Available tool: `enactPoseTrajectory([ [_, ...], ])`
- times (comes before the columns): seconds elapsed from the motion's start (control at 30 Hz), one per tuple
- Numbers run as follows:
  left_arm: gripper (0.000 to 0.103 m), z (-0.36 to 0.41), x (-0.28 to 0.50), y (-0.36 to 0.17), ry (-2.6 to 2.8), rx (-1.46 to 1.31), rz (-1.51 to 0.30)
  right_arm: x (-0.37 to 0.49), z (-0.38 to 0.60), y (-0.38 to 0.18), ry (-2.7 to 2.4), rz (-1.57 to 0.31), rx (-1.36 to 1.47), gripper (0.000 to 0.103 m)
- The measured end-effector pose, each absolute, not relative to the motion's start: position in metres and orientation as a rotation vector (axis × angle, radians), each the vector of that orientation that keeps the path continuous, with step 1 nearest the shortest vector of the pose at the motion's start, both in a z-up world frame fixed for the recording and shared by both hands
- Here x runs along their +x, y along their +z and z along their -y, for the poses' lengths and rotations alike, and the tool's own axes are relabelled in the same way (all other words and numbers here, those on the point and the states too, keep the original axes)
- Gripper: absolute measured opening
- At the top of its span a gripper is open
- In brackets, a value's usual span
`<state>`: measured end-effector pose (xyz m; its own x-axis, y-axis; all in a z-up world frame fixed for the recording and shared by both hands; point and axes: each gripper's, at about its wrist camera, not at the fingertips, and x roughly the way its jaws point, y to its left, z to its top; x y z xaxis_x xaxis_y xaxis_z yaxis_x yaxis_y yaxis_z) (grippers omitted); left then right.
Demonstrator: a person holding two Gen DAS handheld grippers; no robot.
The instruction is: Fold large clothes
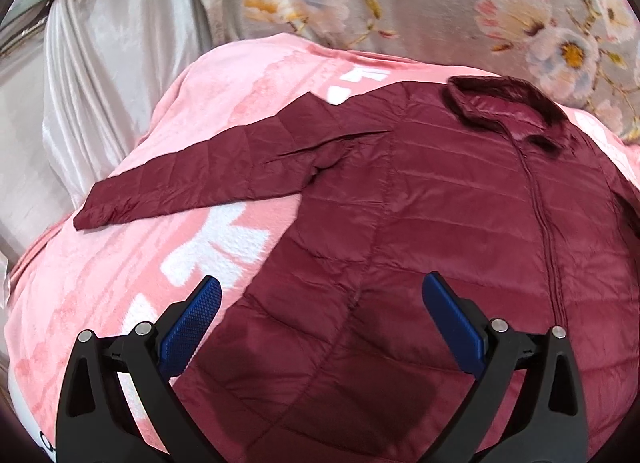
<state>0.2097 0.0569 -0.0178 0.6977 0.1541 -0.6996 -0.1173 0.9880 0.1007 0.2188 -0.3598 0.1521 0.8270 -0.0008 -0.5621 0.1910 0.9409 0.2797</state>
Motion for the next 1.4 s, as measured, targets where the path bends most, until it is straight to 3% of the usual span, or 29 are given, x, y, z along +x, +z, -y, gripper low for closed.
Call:
enactPoseTrajectory([
  [0.37,0.098,-0.094,0.215,-0.038,0.174,0.008,-0.828,0.290,0.163,0.067,0.324,-0.838,0.211,0.008],
  [0.57,0.098,-0.112,0.224,-0.041,0.115,-0.111,-0.858,0.286,0.103,0.026,0.399,-0.953,0.096,0.020],
  [0.6,0.098,-0.112,0.226,-0.040,0.100,-0.130,-0.864,0.286,0.098,0.022,0.415,-0.974,0.081,0.029],
  [0.7,0.098,-0.111,0.233,-0.034,0.031,-0.201,-0.871,0.278,0.100,0.026,0.444,-0.971,0.094,0.058],
  [0.73,0.098,-0.109,0.236,-0.030,0.005,-0.222,-0.870,0.270,0.105,0.032,0.449,-0.957,0.102,0.062],
  [0.93,0.098,-0.088,0.261,-0.014,-0.122,-0.282,-0.866,0.226,0.178,0.057,0.331,-0.876,0.181,0.065],
  [1.1,0.097,-0.062,0.301,-0.037,-0.217,-0.344,-1.028,0.211,0.271,0.054,0.065,-0.857,0.274,0.065],
  [1.13,0.095,-0.061,0.305,-0.040,-0.221,-0.359,-1.043,0.210,0.294,0.051,0.010,-0.860,0.321,0.065],
  [1.27,0.030,-0.049,0.321,-0.044,-0.262,-0.375,-1.077,0.208,0.373,0.031,-0.154,-0.863,0.524,0.063],
  [1.37,0.012,-0.044,0.329,-0.035,-0.254,-0.335,-1.044,0.220,0.406,0.016,-0.191,-0.888,0.610,0.048],
  [1.4,0.011,-0.046,0.330,-0.027,-0.249,-0.320,-1.015,0.225,0.411,0.012,-0.189,-0.896,0.628,0.042],
])
